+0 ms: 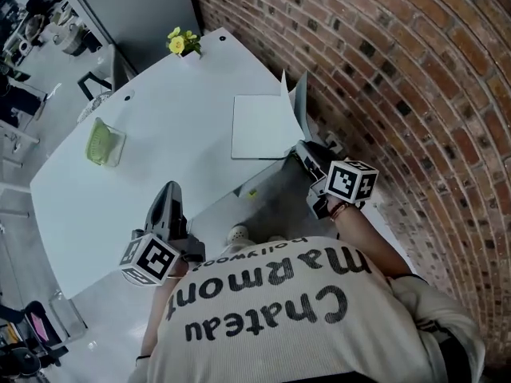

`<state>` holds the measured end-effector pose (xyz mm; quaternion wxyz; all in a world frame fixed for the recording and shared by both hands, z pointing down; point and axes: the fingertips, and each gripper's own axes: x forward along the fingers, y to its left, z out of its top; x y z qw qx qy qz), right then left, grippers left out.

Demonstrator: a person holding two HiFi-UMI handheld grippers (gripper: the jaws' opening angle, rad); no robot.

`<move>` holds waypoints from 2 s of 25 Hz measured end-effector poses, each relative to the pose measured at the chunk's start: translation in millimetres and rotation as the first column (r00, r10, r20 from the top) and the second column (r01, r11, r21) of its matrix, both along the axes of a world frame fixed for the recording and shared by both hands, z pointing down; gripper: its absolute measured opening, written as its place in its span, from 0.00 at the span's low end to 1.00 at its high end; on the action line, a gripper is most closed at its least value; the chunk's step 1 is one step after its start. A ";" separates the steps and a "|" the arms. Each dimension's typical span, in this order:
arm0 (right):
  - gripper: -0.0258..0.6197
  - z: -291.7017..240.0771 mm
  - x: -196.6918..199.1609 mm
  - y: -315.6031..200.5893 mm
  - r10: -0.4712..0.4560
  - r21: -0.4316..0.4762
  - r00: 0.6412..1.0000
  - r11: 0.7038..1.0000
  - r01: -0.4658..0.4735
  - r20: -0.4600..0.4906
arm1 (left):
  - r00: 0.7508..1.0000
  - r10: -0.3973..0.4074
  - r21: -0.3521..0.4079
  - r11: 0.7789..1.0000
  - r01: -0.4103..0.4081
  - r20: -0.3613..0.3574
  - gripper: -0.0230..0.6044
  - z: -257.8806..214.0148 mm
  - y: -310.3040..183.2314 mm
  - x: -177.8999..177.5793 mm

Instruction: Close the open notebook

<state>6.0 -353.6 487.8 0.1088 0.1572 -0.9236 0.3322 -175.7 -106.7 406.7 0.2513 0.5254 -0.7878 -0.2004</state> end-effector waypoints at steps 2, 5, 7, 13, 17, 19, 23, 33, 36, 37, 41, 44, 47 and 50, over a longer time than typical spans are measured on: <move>0.06 -2.2 -6.3 5.0 -0.046 0.017 0.999 0.999 0.046 -0.001 | 1.000 -0.028 -0.004 1.000 0.028 -0.007 0.04 1.9 7.7 4.7; 0.06 -3.9 -15.4 13.3 -0.101 0.026 0.995 0.995 0.101 -0.004 | 0.997 -0.073 -0.005 0.997 0.073 -0.013 0.04 3.0 22.5 9.1; 0.06 -4.2 -21.1 18.5 -0.127 0.031 0.992 0.991 0.127 -0.006 | 0.995 -0.100 -0.008 0.995 0.100 -0.013 0.04 2.5 33.0 10.4; 0.06 2.3 -44.1 31.3 -0.199 0.034 0.980 0.979 0.200 -0.007 | 0.981 -0.191 -0.012 0.982 0.191 -0.016 0.04 7.7 63.8 12.9; 0.06 8.3 -54.0 36.8 -0.221 0.029 0.975 0.975 0.221 -0.017 | 0.973 -0.231 -0.019 0.973 0.230 -0.028 0.04 11.3 78.8 14.0; 0.06 10.8 -59.2 40.5 -0.238 0.025 0.971 0.971 0.239 -0.024 | 0.966 -0.256 -0.022 0.966 0.256 -0.026 0.04 10.3 88.1 14.8; 0.06 16.9 -72.3 47.5 -0.274 0.016 0.961 0.961 0.275 -0.044 | 0.949 -0.313 -0.032 0.950 0.312 -0.031 0.04 10.3 107.3 14.5; 0.06 39.0 -96.1 60.5 -0.347 0.000 0.933 0.937 0.348 -0.094 | 0.916 -0.397 -0.057 0.917 0.395 -0.051 0.04 22.0 132.0 11.9; 0.06 45.0 -102.6 62.7 -0.364 -0.007 0.925 0.931 0.365 -0.110 | 0.909 -0.412 -0.057 0.911 0.409 -0.055 0.04 24.4 135.1 7.9; 0.06 47.0 -104.1 63.6 -0.369 -0.011 0.923 0.929 0.370 -0.114 | 0.908 -0.416 -0.058 0.909 0.413 -0.057 0.04 25.9 135.7 7.4; 0.07 55.0 -109.4 67.2 -0.388 -0.029 0.913 0.921 0.387 -0.126 | 0.901 -0.429 -0.068 0.903 0.425 -0.070 0.04 32.3 136.9 6.7; 0.07 62.0 -112.2 68.3 -0.401 -0.035 0.905 0.916 0.400 -0.142 | 0.897 -0.436 -0.071 0.899 0.431 -0.074 0.04 35.1 136.6 4.8; 0.07 67.4 -115.6 70.0 -0.410 -0.046 0.899 0.912 0.408 -0.153 | 0.893 -0.443 -0.080 0.896 0.438 -0.080 0.04 37.3 136.5 3.0; 0.07 72.5 -119.4 72.1 -0.422 -0.057 0.892 0.906 0.418 -0.160 | 0.890 -0.447 -0.080 0.894 0.441 -0.084 0.04 40.4 136.6 -0.1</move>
